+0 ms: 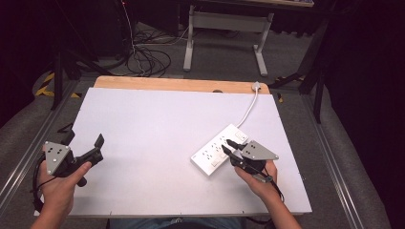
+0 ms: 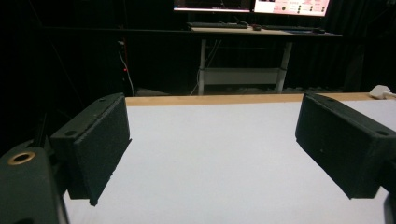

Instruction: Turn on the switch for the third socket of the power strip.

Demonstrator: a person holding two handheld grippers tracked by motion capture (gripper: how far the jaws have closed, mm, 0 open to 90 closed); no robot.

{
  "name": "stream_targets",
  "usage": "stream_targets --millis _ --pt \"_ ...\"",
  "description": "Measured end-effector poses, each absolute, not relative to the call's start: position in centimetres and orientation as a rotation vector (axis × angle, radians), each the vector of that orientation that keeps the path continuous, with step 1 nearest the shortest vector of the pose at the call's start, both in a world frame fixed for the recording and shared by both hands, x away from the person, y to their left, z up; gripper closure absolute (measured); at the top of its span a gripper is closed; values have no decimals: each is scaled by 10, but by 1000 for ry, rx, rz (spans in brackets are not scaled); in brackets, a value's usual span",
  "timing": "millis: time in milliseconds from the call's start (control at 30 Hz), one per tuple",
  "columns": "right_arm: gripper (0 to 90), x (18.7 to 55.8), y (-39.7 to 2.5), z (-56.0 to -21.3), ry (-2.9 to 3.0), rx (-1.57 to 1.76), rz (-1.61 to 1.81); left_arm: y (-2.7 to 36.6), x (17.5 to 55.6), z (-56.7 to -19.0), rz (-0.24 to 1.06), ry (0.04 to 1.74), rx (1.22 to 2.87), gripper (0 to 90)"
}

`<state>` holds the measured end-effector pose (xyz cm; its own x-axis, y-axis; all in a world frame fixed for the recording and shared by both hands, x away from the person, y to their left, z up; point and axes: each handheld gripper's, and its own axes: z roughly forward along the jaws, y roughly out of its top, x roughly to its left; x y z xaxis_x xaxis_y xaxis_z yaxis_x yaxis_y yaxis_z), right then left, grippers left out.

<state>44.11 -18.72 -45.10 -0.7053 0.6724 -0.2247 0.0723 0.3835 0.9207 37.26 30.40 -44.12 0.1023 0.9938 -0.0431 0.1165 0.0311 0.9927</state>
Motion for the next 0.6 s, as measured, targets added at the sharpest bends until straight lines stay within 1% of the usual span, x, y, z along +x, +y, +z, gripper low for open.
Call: stream_targets --millis 600 --pt "652 440 -190 -447 2009 666 1374 304 373 -441 1050 1230 1313 107"
